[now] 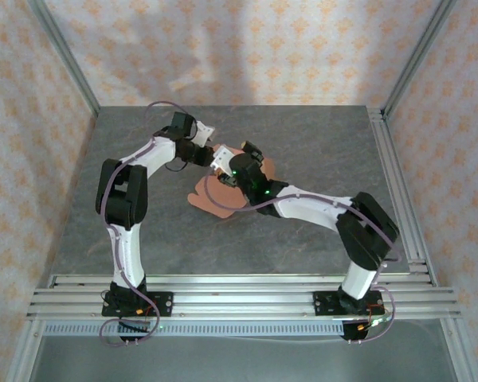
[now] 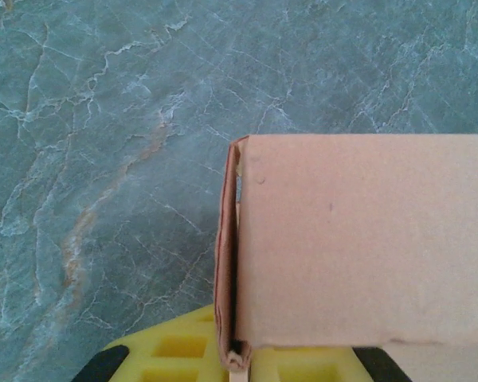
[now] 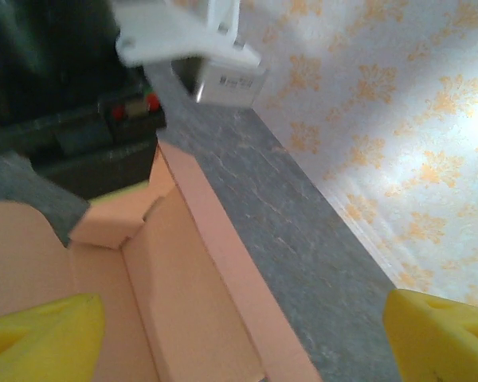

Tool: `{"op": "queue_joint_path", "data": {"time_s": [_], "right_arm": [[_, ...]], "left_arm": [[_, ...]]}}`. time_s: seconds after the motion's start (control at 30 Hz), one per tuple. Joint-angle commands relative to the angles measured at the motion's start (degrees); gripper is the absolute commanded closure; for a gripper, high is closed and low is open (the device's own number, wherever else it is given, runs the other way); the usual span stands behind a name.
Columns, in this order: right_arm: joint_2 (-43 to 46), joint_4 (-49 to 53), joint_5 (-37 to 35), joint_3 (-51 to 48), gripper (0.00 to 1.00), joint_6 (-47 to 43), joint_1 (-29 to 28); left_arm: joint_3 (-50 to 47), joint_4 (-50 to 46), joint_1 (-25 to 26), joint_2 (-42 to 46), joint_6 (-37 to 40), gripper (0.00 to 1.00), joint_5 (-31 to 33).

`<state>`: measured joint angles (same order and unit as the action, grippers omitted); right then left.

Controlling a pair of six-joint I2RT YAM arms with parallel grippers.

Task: Fold the paper box

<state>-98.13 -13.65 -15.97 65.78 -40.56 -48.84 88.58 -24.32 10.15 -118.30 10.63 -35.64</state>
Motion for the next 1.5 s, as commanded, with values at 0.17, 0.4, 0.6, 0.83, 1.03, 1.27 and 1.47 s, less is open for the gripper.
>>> {"op": "queue_joint_path", "data": {"time_s": [0.17, 0.4, 0.6, 0.83, 1.03, 1.27, 1.47], "right_arm": [[9.1, 3.9, 11.9, -1.4, 0.11, 23.7, 3.5], [11.0, 15.3, 20.4, 4.5, 0.14, 47.0, 16.9], [2.3, 34.9, 30.6, 17.4, 0.19, 55.4, 24.3], [-6.9, 40.8, 48.2, 25.3, 0.30, 53.7, 24.9], [-14.4, 40.2, 61.7, 28.1, 0.34, 54.7, 24.8], [-18.1, 36.3, 65.2, 27.4, 0.34, 53.0, 23.2], [-21.5, 36.1, 65.1, 28.0, 0.37, 53.3, 23.0]], "left_arm": [[-6.3, 7.8, 2.1, 6.9, 0.8, 0.86, 8.1], [-14.3, 14.8, 4.5, 13.6, 0.2, 0.87, 11.5], [-21.1, 20.2, 8.0, 17.1, -0.5, 0.87, 14.3], [-26.0, 23.3, 10.1, 18.8, -2.9, 0.87, 14.7], [-29.3, 27.3, 11.1, 19.0, -5.2, 0.87, 13.8], [-29.2, 28.2, 11.9, 17.6, -5.0, 0.87, 13.1], [-29.2, 29.7, 12.1, 16.3, -5.6, 0.86, 11.8]]}}
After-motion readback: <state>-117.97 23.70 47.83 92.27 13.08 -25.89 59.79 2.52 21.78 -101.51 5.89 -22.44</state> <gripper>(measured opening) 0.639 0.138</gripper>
